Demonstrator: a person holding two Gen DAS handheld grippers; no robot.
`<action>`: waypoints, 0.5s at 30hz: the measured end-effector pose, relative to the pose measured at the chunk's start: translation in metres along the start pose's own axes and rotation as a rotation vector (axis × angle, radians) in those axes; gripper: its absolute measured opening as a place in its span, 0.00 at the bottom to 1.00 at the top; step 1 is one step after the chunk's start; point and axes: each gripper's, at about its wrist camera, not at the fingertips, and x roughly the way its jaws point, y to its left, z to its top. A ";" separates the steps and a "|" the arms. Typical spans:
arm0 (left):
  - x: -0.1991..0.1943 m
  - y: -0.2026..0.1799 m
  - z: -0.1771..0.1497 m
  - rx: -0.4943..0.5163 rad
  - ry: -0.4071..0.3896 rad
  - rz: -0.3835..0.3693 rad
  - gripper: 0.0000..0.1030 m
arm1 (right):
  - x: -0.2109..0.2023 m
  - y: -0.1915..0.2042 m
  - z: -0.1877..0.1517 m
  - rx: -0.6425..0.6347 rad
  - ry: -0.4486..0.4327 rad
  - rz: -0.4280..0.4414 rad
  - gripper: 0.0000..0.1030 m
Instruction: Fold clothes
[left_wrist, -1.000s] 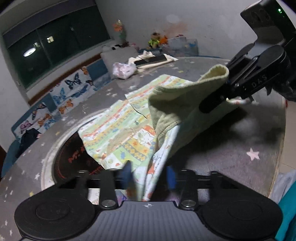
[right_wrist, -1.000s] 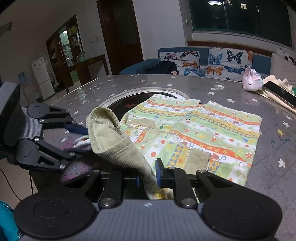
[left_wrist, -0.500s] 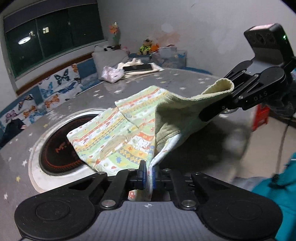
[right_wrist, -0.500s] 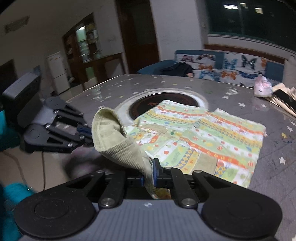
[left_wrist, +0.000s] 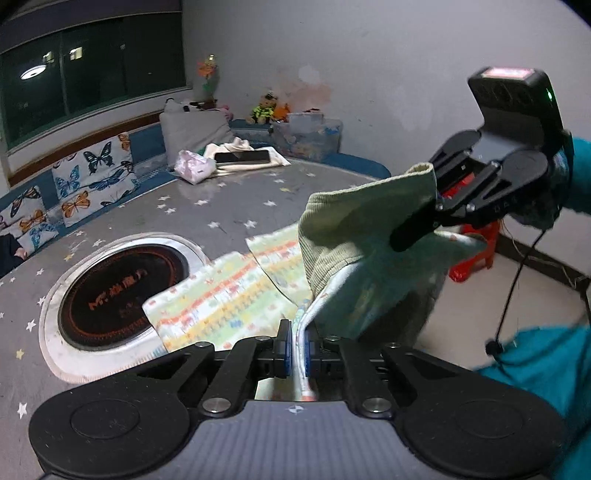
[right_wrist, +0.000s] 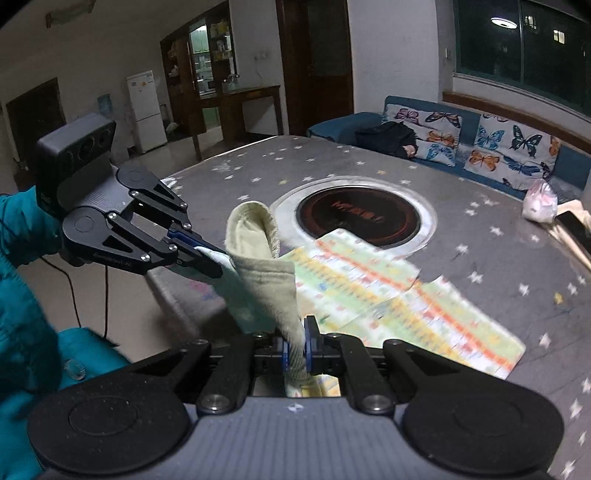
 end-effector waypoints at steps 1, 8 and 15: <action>0.003 0.007 0.003 -0.006 -0.005 0.005 0.07 | 0.003 -0.006 0.004 -0.004 -0.003 -0.007 0.07; 0.039 0.045 0.031 -0.043 -0.012 0.048 0.07 | 0.029 -0.052 0.032 -0.018 -0.009 -0.062 0.07; 0.096 0.087 0.048 -0.126 0.057 0.071 0.07 | 0.075 -0.099 0.044 0.022 0.032 -0.095 0.07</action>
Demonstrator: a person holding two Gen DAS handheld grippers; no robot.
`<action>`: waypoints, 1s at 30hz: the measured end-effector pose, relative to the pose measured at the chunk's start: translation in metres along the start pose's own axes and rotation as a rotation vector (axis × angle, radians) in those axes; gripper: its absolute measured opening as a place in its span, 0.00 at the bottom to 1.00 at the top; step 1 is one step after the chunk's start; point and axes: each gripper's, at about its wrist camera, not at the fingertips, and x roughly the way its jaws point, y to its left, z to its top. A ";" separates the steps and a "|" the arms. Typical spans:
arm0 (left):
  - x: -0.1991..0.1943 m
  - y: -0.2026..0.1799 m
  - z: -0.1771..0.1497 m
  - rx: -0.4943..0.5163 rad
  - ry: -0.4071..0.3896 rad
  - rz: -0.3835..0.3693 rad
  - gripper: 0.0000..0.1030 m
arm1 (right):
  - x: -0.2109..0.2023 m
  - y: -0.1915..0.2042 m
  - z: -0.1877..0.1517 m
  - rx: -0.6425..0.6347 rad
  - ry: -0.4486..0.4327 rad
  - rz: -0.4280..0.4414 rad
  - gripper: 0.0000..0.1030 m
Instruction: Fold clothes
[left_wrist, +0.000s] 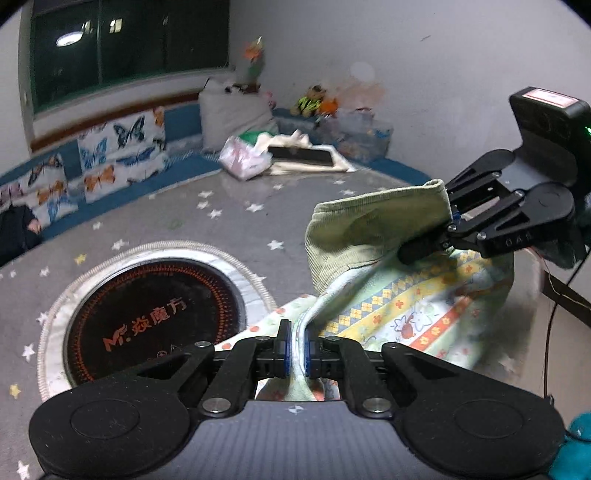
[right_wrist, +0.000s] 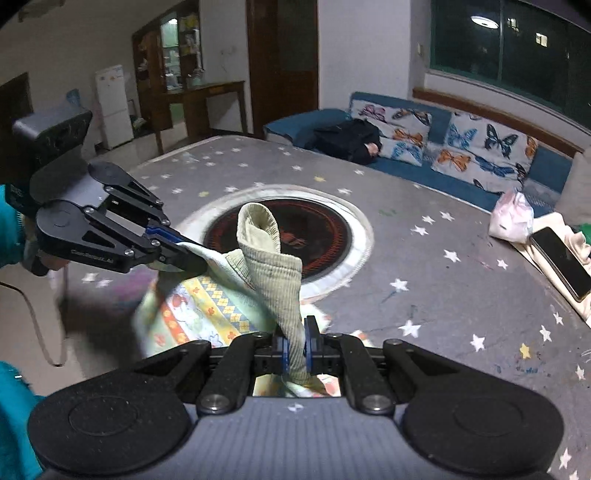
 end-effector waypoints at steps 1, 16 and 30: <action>0.008 0.005 0.001 -0.014 0.011 0.004 0.07 | 0.009 -0.006 0.001 0.010 0.007 -0.004 0.07; 0.070 0.036 -0.007 -0.145 0.106 0.080 0.25 | 0.050 -0.034 -0.022 0.137 -0.049 -0.171 0.22; 0.064 0.054 -0.013 -0.284 0.111 0.170 0.53 | 0.016 -0.029 -0.091 0.325 -0.056 -0.207 0.23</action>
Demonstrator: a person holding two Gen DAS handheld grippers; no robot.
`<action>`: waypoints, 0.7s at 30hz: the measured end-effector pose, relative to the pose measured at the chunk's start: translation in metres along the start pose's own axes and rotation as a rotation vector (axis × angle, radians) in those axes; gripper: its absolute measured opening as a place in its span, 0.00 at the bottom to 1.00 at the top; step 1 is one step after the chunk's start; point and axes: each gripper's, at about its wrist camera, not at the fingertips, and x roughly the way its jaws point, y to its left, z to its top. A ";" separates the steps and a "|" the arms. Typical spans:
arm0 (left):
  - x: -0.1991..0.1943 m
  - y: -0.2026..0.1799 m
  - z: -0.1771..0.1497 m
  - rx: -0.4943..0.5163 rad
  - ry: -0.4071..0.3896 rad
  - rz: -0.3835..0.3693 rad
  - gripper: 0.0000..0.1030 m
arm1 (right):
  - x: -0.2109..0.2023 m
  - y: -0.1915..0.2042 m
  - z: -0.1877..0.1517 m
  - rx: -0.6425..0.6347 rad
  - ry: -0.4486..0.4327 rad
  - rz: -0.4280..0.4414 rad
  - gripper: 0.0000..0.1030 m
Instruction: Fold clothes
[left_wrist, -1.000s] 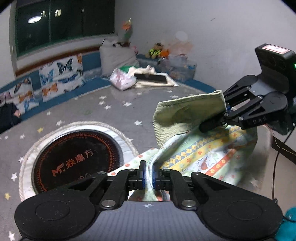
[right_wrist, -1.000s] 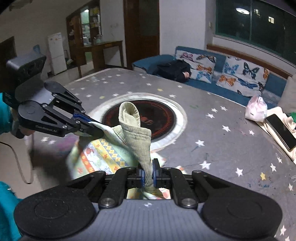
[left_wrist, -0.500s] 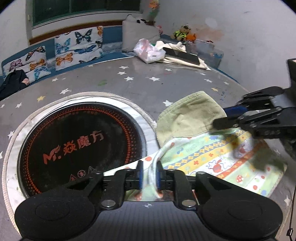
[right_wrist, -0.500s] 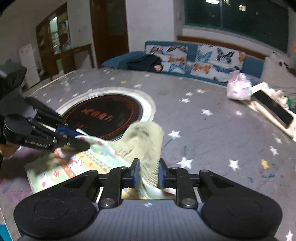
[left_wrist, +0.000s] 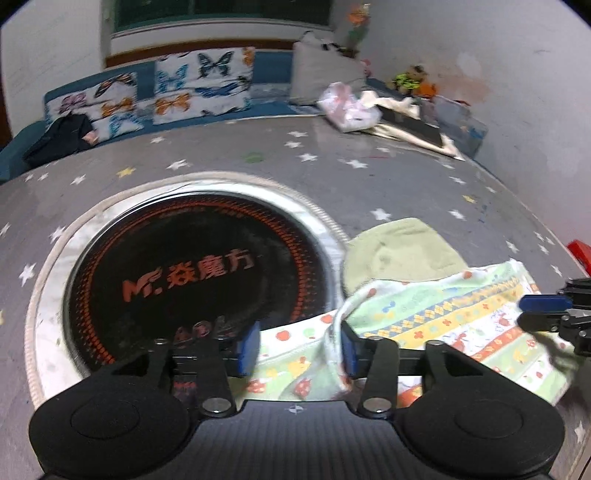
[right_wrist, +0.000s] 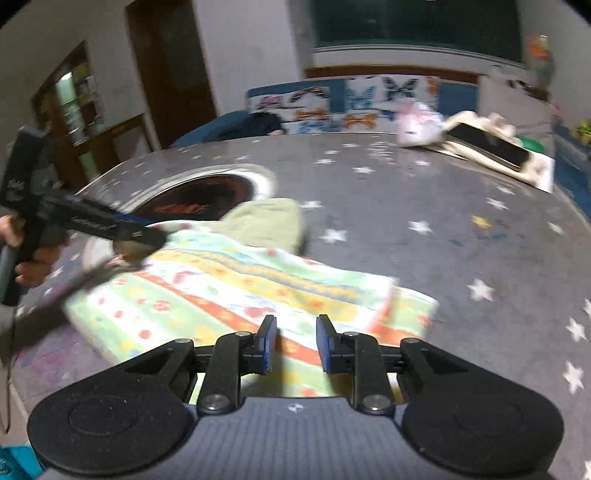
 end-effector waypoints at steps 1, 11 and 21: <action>0.000 0.002 0.000 -0.012 0.004 -0.005 0.53 | 0.000 -0.004 -0.001 0.006 -0.004 -0.012 0.23; -0.010 0.006 0.005 -0.026 -0.013 0.058 0.57 | 0.000 -0.001 0.015 0.008 -0.079 -0.045 0.38; -0.014 0.026 0.006 -0.072 -0.020 0.130 0.58 | 0.055 0.022 0.027 -0.017 -0.032 -0.046 0.56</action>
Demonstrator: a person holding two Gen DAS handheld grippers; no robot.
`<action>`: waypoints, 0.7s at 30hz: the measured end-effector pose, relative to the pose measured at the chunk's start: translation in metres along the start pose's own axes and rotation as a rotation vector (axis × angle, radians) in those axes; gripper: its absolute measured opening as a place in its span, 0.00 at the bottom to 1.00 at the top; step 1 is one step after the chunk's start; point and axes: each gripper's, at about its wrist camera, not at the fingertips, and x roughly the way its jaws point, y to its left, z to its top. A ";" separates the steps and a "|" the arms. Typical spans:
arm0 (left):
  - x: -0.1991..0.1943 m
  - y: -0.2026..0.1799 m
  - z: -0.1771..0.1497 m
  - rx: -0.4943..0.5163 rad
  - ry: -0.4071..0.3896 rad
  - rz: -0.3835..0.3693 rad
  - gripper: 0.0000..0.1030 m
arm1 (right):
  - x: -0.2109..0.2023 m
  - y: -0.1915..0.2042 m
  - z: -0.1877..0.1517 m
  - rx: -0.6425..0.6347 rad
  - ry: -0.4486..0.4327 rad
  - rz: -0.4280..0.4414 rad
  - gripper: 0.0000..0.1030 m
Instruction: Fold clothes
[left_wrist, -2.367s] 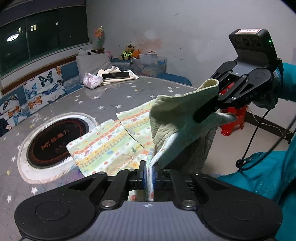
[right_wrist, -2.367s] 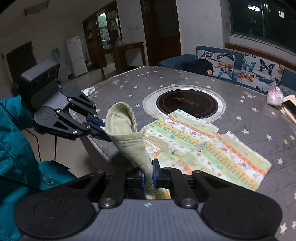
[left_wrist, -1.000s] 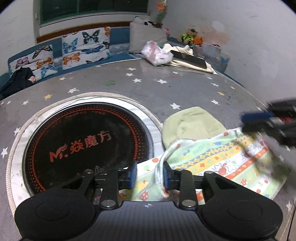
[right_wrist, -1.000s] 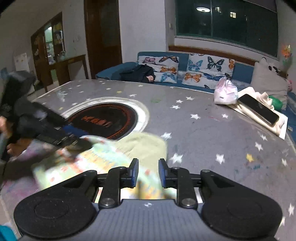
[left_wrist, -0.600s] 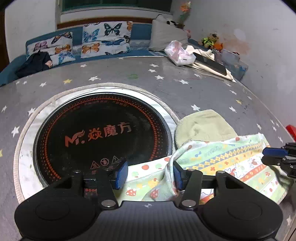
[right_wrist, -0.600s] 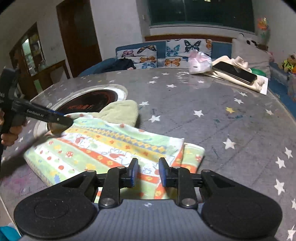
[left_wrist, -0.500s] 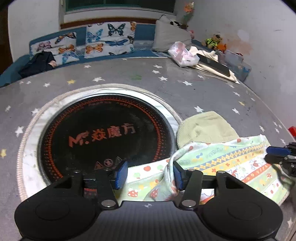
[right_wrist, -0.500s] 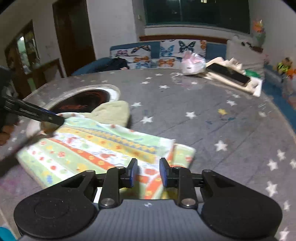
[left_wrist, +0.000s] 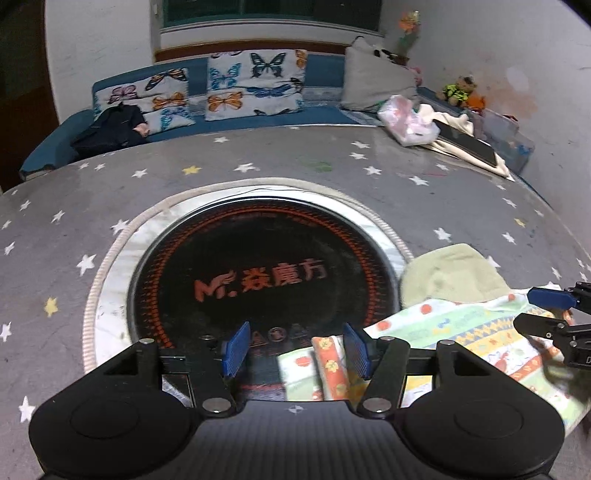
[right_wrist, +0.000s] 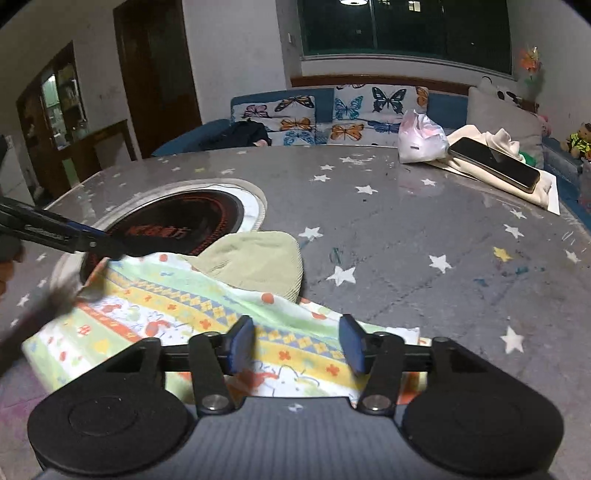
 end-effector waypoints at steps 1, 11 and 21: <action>-0.002 0.000 -0.001 -0.006 -0.003 -0.004 0.58 | 0.002 0.001 0.000 -0.007 -0.002 -0.006 0.61; -0.043 -0.049 -0.027 0.080 -0.085 -0.186 0.60 | -0.003 0.010 0.005 0.008 -0.024 0.006 1.00; -0.047 -0.084 -0.070 0.234 -0.078 -0.250 0.60 | 0.011 0.017 0.003 0.021 0.021 0.018 1.00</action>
